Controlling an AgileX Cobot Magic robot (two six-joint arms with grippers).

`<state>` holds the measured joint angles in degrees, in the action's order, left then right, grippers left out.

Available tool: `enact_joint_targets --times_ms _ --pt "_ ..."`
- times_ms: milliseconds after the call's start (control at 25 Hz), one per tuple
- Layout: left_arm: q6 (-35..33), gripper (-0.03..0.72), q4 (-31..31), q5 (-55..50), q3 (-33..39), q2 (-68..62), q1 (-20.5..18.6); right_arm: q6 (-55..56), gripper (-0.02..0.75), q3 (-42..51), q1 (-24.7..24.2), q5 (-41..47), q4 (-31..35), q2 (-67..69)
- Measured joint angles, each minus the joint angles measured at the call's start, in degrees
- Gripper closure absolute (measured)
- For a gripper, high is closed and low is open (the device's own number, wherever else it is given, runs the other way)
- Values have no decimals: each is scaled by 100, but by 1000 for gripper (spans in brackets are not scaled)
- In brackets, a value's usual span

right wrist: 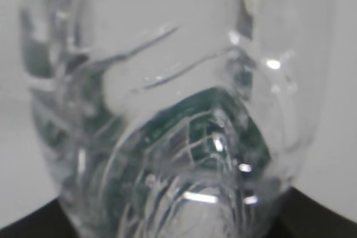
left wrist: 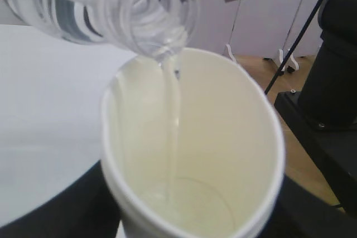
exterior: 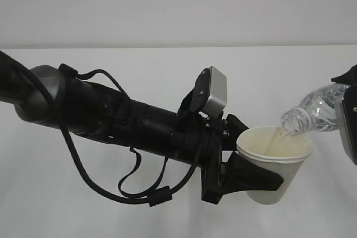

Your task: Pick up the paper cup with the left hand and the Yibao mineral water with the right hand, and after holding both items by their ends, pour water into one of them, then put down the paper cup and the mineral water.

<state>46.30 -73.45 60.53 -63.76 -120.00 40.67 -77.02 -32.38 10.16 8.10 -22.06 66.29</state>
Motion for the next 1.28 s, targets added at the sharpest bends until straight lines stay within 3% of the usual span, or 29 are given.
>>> enact_joint_targets --times_ms 1280 --pt "45 243 -70 4 0 0 0 0 330 -103 0 0 -185 0"
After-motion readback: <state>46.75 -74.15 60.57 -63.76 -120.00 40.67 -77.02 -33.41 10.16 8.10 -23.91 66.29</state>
